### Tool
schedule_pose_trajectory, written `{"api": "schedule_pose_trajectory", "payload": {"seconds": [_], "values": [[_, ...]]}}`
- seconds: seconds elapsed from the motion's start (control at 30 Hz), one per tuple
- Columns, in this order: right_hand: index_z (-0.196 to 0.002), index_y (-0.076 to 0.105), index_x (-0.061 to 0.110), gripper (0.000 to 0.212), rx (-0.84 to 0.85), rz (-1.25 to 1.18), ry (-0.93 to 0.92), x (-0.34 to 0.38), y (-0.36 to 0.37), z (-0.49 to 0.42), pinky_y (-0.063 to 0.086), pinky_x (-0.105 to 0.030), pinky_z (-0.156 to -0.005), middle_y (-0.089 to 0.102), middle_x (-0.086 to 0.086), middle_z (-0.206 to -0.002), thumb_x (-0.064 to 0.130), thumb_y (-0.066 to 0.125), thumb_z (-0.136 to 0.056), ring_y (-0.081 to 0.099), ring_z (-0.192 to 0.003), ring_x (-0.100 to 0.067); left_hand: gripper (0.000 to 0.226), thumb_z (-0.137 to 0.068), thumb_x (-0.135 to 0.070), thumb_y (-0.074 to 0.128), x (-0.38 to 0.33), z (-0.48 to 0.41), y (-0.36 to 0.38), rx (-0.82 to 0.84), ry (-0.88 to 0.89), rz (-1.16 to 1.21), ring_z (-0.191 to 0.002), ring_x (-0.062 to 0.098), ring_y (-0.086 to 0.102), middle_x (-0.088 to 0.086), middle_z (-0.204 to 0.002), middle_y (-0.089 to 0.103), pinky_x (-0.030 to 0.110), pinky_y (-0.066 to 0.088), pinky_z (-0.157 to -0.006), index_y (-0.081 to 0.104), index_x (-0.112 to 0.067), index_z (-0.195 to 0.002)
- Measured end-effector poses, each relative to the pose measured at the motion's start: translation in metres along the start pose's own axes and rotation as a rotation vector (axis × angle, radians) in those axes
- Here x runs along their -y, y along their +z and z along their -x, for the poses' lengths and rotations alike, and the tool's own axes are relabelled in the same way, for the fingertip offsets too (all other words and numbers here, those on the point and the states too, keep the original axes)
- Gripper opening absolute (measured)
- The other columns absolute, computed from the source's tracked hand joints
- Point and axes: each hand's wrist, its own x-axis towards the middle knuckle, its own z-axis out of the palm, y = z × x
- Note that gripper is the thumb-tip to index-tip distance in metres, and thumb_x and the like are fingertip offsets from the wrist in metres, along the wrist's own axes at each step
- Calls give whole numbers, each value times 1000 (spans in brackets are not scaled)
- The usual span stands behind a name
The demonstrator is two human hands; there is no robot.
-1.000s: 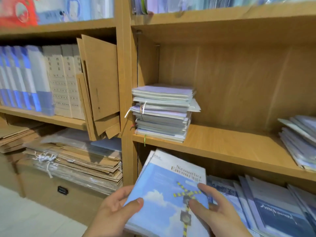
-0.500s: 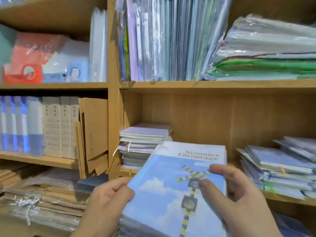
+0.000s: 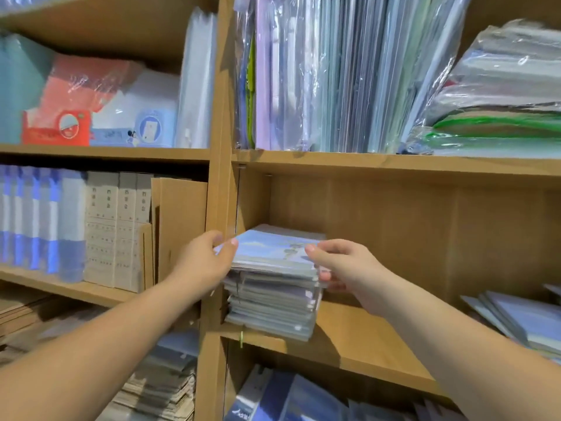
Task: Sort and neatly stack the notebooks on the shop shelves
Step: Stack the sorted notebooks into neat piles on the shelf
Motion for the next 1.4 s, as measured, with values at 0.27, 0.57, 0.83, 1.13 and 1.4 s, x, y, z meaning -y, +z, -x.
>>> {"api": "schedule_pose_trajectory", "payload": {"seconds": [0.27,0.57,0.83,1.13,1.4], "values": [[-145,53,39,102,40,250,-219,-31,13,-7,51,-25,-94,58,16,-135,71,89,-54,56,-120,-6,45,-104,-49,37,42,10,6,-5,677,-540,-131,22,50,-6,-141,58,51,37,-113,53,-34,-144],[-141,54,31,68,-393,617,-514,-55,30,7,53,-37,-91,56,5,-120,62,74,-83,56,-113,-15,51,-99,-28,53,21,53,54,-127,575,-358,-139,33,37,12,-151,42,48,33,-115,46,-12,-147],[-86,65,34,27,244,913,-223,-215,50,77,51,-32,-65,63,16,-79,59,57,-93,58,-76,-5,20,-94,-30,59,155,179,173,610,-100,-271,-101,23,65,4,-100,68,32,48,-81,64,-14,-106],[-132,64,35,52,392,776,115,-344,53,52,44,-24,-104,60,15,-130,66,60,-90,55,-124,-7,85,-62,-94,53,212,162,249,601,-322,-543,-119,24,54,-1,-115,61,38,41,-106,54,-25,-112],[-142,56,38,55,327,722,162,-366,40,31,43,-16,-99,58,26,-134,61,62,-92,56,-120,3,66,-52,-50,91,207,161,258,639,-457,128,-86,17,71,-5,-88,73,40,60,-79,64,-13,-100]]}}
